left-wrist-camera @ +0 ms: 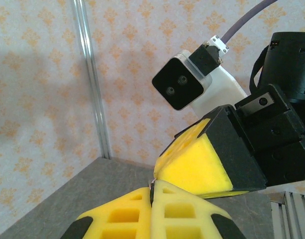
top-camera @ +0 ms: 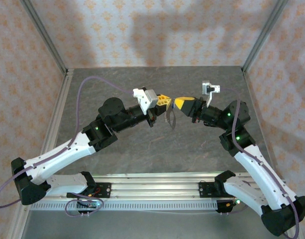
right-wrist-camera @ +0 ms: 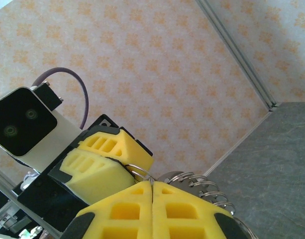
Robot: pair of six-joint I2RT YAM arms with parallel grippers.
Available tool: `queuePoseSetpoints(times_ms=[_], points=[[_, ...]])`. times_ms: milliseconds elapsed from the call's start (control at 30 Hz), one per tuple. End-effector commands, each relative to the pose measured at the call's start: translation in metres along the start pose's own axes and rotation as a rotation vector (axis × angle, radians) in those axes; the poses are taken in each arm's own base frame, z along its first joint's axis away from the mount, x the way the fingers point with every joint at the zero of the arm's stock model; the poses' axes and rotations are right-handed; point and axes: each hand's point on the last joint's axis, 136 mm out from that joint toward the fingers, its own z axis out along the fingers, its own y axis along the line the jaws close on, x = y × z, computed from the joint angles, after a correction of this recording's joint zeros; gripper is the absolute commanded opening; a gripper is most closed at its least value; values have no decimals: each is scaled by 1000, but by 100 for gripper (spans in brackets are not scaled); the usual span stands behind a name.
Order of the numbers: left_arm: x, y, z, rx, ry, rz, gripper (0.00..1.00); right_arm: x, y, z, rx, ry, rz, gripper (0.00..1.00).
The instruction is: Put the keys on the keyring
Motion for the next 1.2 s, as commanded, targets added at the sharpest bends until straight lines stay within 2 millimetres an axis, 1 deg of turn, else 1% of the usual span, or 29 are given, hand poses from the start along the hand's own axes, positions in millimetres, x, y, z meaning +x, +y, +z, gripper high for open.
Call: queuePoseSetpoints(times_ms=[0,233,533,633,833,1000,1033,1100,1133,1167], points=[[-41,0,-10,-2,-124,16,0,-6,-1,-1,23,-32,-36,0],[-43,3,-13,-20,-137,16,0,-3,-6,1,26,-17,-21,0],[-44,12,-12,-69,-167,-16,0,8,-4,9,-48,51,10,0],[-42,14,-9,-76,-173,-37,0,8,-4,11,-61,53,19,0],[-38,18,-3,-88,-192,-100,0,4,3,14,-93,49,24,0],[-32,26,0,-130,-213,-175,0,-1,0,14,-66,30,38,0],[-31,29,1,-143,-220,-194,0,-3,-2,14,-48,20,40,4],[-28,34,0,-166,-234,-232,0,-6,-7,12,-13,1,37,19],[-27,37,-1,-176,-241,-248,0,-8,-8,10,7,-10,32,25],[-25,40,-1,-185,-247,-272,0,-10,-11,8,28,-22,29,29]])
